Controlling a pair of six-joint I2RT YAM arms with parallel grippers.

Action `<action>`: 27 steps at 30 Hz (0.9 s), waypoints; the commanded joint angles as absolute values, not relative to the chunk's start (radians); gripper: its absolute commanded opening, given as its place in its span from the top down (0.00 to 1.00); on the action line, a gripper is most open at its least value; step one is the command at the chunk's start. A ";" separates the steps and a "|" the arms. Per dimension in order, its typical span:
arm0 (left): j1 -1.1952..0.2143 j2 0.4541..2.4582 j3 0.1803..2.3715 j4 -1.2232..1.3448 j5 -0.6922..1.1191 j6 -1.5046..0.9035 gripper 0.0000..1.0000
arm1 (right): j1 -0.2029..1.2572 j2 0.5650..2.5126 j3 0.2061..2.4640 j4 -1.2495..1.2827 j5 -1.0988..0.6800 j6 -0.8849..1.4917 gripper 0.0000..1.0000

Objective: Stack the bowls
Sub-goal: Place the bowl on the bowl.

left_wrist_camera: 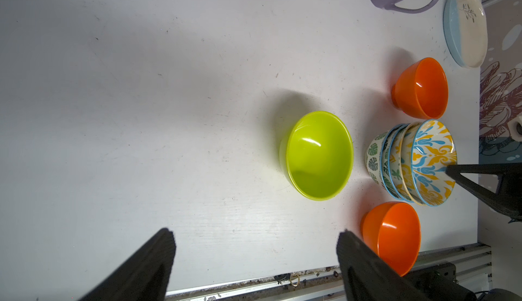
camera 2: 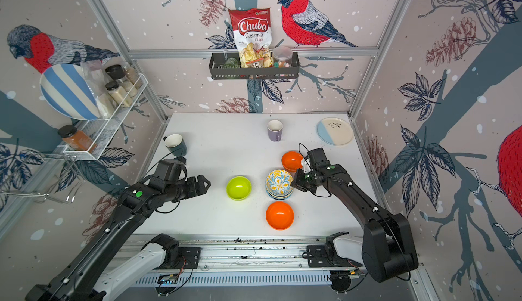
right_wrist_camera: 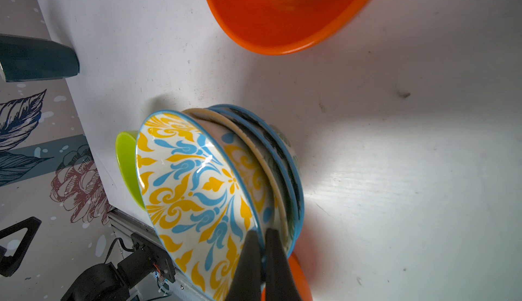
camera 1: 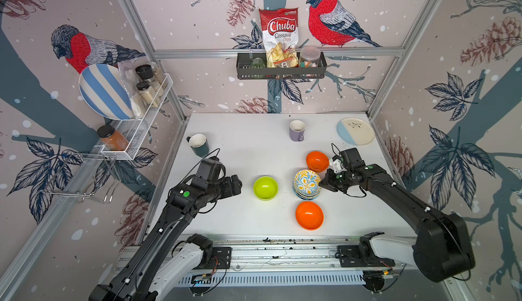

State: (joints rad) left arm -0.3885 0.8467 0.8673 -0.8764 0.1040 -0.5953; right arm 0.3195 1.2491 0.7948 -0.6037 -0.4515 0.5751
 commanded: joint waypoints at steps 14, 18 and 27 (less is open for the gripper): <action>-0.386 0.853 0.864 -0.855 0.104 -0.592 0.09 | 0.324 1.249 0.795 -0.589 -0.478 0.550 1.00; -0.385 0.857 0.865 -0.854 0.104 -0.591 0.09 | 0.325 1.249 0.795 -0.592 -0.477 0.548 1.00; -0.386 0.866 0.865 -0.853 0.107 -0.591 0.09 | 0.337 1.249 0.787 -0.596 -0.472 0.543 1.00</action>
